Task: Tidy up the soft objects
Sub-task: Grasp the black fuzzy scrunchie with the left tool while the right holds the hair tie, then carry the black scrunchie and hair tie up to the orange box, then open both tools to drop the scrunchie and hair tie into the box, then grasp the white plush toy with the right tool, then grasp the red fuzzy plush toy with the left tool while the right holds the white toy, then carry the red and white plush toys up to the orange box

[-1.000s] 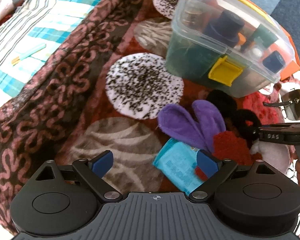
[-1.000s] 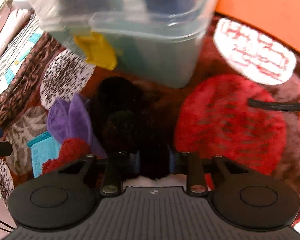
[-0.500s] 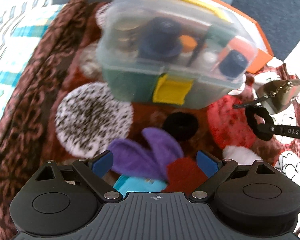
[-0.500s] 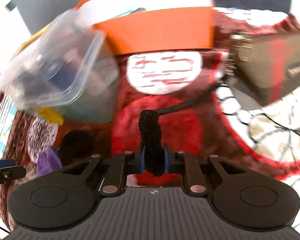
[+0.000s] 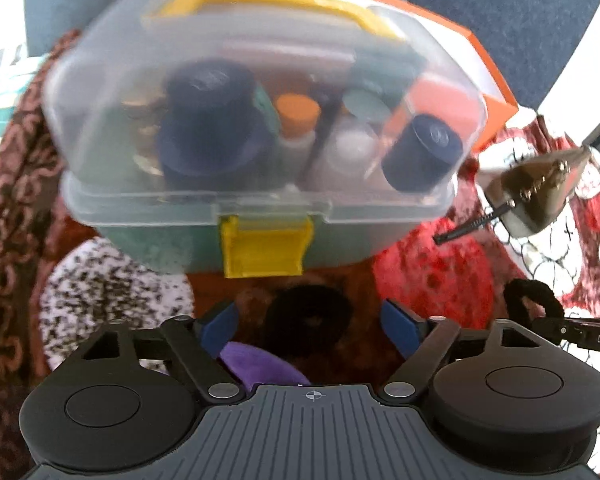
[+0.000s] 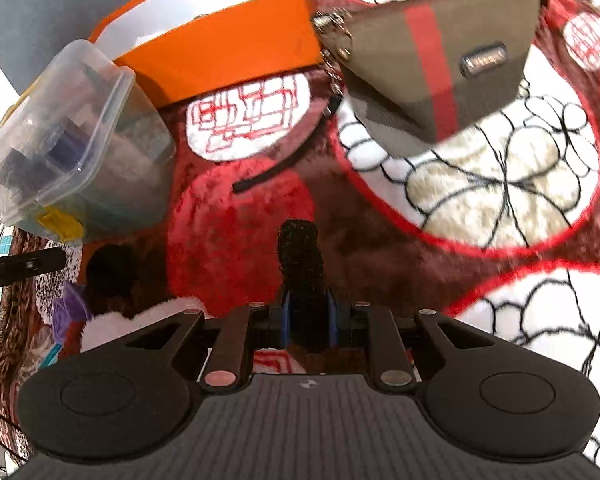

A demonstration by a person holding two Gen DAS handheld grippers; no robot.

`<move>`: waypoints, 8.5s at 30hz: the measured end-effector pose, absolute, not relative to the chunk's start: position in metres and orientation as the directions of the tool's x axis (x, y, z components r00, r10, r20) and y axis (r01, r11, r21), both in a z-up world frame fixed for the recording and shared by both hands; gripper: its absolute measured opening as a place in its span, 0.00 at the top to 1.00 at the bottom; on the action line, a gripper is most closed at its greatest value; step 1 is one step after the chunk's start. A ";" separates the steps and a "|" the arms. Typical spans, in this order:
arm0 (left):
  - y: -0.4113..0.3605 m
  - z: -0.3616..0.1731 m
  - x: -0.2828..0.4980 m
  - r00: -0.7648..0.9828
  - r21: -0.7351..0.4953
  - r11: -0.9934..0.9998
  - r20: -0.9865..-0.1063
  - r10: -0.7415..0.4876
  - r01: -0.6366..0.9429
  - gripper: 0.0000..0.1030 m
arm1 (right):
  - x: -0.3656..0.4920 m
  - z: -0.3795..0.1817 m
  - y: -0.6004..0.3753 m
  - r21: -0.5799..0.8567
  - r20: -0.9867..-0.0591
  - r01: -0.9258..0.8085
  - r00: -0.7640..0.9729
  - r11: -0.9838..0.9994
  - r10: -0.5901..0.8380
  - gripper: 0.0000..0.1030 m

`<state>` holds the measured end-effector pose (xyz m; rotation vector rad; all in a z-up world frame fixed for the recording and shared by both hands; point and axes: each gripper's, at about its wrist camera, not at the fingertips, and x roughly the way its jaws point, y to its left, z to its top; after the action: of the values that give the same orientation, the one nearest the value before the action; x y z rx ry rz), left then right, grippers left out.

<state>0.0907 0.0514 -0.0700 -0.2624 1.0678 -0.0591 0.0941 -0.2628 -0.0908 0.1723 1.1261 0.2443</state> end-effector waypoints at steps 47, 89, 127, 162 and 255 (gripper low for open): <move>0.096 -0.027 0.014 0.604 -0.305 0.943 -0.780 -0.165 -0.135 0.00 | 0.074 -0.056 -0.223 0.229 -0.841 -0.239 0.440 0.944 0.315 0.78; 0.212 -0.009 0.036 0.649 -0.199 0.918 -0.757 0.078 -0.342 0.00 | 0.125 -0.018 -0.170 0.202 -0.784 -0.397 0.482 0.895 0.391 0.78; 0.126 0.061 0.246 0.773 -0.152 0.988 -0.626 -0.105 0.012 0.00 | 0.254 0.021 -0.138 0.216 -0.656 -0.430 0.602 0.877 0.456 0.78; 0.099 0.003 0.036 0.518 -0.263 0.954 -0.841 -0.155 -0.141 0.00 | 0.095 -0.057 -0.178 0.312 -0.895 -0.236 0.252 0.920 0.368 0.17; 0.221 -0.032 0.033 0.480 -0.202 0.860 -0.876 0.056 -0.468 0.00 | 0.124 -0.060 -0.394 0.345 -0.857 0.394 0.503 0.852 0.114 0.18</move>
<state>0.0329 0.2214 -0.0323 -0.4506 1.0282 0.3331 0.1242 -0.3935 -0.0600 0.5488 1.0431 -0.1796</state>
